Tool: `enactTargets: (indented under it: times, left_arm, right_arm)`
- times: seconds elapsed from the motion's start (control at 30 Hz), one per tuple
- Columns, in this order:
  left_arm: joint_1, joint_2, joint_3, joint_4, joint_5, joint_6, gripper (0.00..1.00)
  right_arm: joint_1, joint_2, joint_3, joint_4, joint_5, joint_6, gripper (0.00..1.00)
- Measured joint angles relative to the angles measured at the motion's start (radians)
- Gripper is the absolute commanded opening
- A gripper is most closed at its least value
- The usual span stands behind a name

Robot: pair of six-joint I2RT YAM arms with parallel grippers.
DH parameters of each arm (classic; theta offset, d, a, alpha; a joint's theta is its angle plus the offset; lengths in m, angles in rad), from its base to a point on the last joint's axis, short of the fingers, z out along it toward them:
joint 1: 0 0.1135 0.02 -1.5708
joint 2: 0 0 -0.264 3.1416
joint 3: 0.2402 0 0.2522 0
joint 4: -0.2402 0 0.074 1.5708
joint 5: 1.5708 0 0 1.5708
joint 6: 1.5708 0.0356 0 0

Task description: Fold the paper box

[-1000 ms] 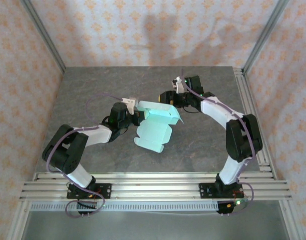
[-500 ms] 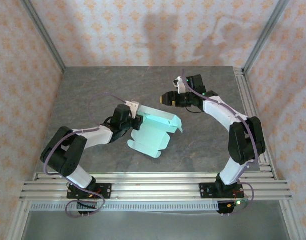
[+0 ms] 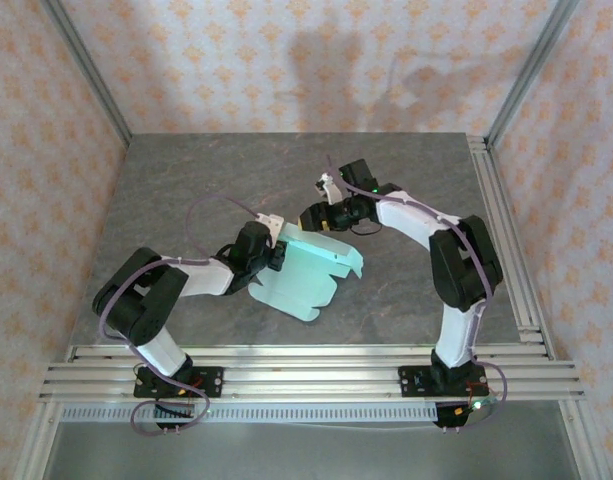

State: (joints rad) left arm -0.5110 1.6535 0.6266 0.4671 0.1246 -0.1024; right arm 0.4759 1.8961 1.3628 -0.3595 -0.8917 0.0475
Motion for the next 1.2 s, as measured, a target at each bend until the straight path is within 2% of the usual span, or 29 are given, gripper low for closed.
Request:
enactTargets:
  times: [0.53, 0.7, 0.8, 1.03, 1.2]
  left_arm:
    - [0.000, 0.033, -0.033, 0.095, -0.053, -0.023, 0.23]
    - [0.000, 0.054, -0.033, 0.143, -0.055, -0.038, 0.31]
    - [0.000, 0.066, -0.033, 0.166, -0.055, -0.050, 0.32]
    - [0.000, 0.069, -0.033, 0.211, -0.063, -0.069, 0.22]
    - [0.000, 0.069, -0.033, 0.216, -0.066, -0.080, 0.07]
  right_arm:
    - [0.009, 0.028, 0.015, -0.054, 0.035, -0.035, 0.67]
    - [0.009, 0.041, 0.037, -0.072, 0.037, -0.035, 0.67]
    - [0.009, 0.047, 0.044, -0.079, 0.035, -0.036, 0.67]
    - [0.009, 0.052, 0.050, -0.088, 0.033, -0.039, 0.67]
    - [0.009, 0.061, 0.061, -0.085, 0.026, -0.038, 0.67]
